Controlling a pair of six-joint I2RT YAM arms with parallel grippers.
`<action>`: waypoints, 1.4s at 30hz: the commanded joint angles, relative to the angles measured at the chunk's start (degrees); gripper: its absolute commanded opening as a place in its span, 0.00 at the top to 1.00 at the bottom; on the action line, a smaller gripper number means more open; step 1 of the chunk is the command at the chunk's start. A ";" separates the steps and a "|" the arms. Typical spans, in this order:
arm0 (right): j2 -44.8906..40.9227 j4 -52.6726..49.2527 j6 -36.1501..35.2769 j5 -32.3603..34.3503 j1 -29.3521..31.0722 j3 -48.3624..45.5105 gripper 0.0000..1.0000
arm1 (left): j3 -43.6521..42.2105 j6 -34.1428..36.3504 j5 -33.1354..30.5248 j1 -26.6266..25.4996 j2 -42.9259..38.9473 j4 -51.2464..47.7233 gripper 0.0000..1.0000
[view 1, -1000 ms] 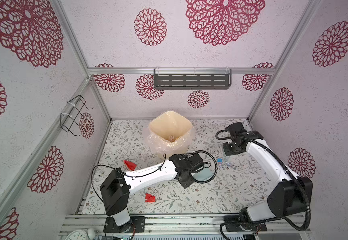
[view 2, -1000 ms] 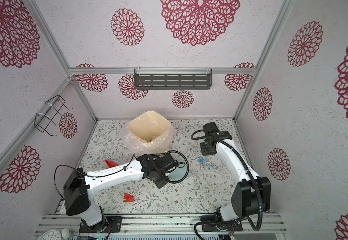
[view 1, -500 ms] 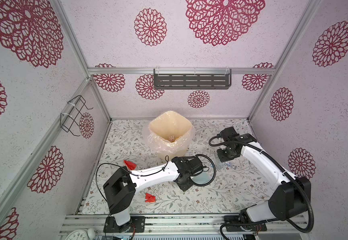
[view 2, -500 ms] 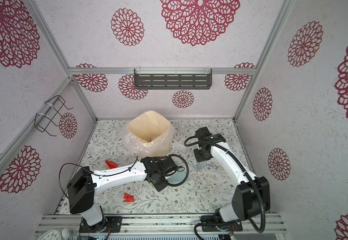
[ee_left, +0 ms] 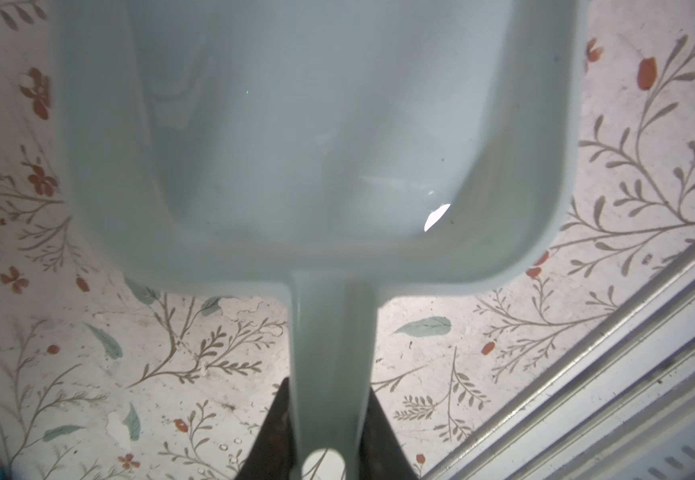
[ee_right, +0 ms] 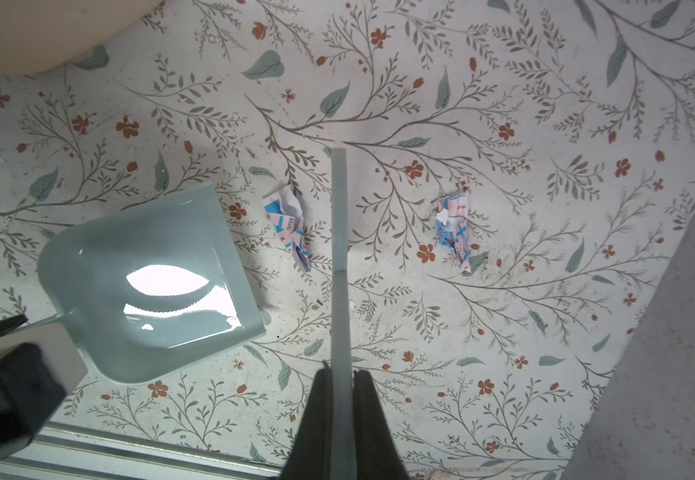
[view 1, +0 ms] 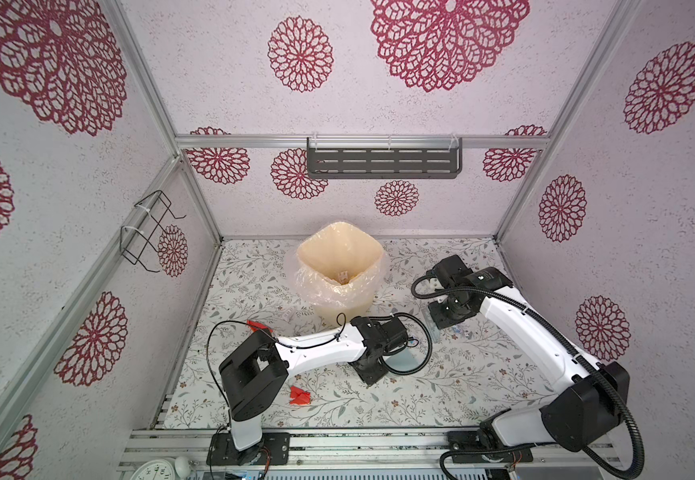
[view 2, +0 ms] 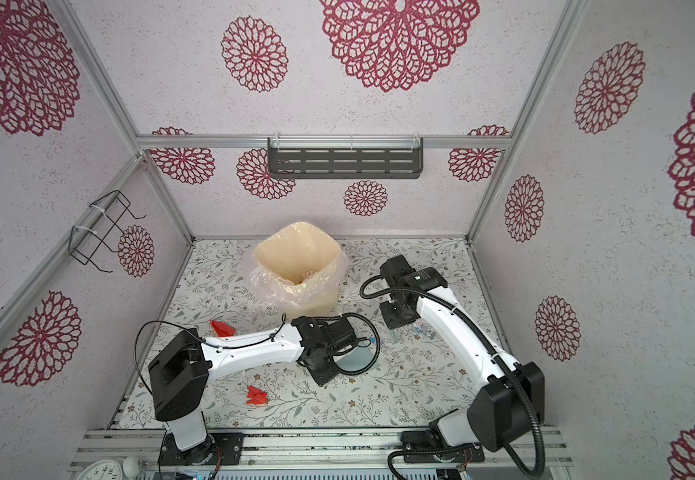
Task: Sweep away the paper scraps from the table
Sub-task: 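Sweep a blue-pink paper scrap into the teal dustpan with the right gripper's brush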
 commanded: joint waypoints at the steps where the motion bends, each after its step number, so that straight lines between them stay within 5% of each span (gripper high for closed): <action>1: -0.12 -1.54 0.16 3.03 -0.47 1.24 1.00 | 0.50 0.95 0.39 0.48 0.99 1.04 1.00; 27: 3.23 -0.44 -0.32 -2.50 -0.03 -0.74 1.00 | 3.60 1.76 2.85 3.36 5.44 0.38 1.00; 42: 0.72 -0.80 4.43 -13.54 4.96 0.13 1.00 | 3.70 2.18 4.54 3.83 6.41 0.40 1.00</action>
